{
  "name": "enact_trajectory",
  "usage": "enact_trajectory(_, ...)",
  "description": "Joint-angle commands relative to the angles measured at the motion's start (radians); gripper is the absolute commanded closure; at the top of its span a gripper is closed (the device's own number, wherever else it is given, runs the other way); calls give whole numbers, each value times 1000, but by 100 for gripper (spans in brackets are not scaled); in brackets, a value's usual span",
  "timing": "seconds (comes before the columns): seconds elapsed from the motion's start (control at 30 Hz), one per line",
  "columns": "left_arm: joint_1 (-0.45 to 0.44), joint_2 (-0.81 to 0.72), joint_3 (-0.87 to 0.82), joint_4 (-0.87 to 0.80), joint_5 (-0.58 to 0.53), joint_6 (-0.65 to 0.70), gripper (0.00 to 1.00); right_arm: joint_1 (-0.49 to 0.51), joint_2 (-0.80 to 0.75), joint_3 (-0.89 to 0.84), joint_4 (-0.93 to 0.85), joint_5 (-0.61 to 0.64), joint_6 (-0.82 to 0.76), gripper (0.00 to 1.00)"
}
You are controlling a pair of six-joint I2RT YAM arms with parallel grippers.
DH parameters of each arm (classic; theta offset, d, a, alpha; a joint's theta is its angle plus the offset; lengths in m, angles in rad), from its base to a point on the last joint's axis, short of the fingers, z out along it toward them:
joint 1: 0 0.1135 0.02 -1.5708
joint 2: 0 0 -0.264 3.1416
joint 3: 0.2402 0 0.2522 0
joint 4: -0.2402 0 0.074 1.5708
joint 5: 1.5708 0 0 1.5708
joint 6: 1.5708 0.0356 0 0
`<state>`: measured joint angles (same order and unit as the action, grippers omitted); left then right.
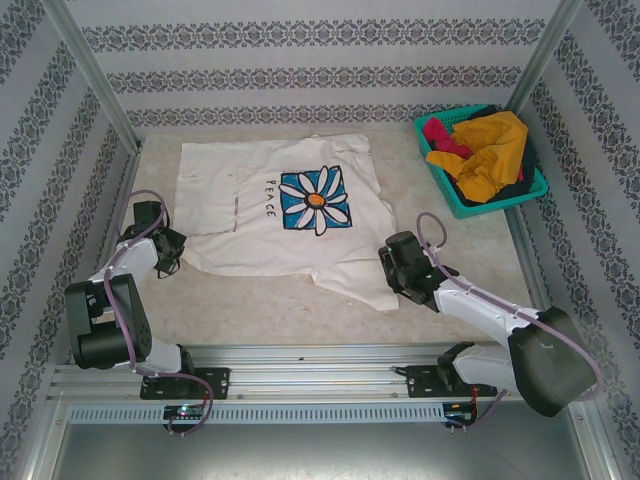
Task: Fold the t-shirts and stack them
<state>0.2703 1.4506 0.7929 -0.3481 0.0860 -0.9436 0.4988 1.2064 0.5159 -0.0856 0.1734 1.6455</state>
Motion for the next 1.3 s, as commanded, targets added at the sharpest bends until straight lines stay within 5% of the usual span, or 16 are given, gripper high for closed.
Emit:
enact_trajectory(0.0, 9, -17, -15, 16, -5, -12, 100, -18, 20, -6, -6, -47, 21, 51)
enact_trajectory(0.47, 9, -50, -49, 18, -14, -16, 100, -92, 146, 40, 41, -180, 135, 52)
enact_trajectory(0.83, 9, -45, -38, 17, -17, -12, 100, -88, 102, 40, -51, -162, 110, 100)
enact_trajectory(1.27, 9, -73, -6, -3, 7, -44, 100, -70, -26, 79, -96, -43, -3, 100)
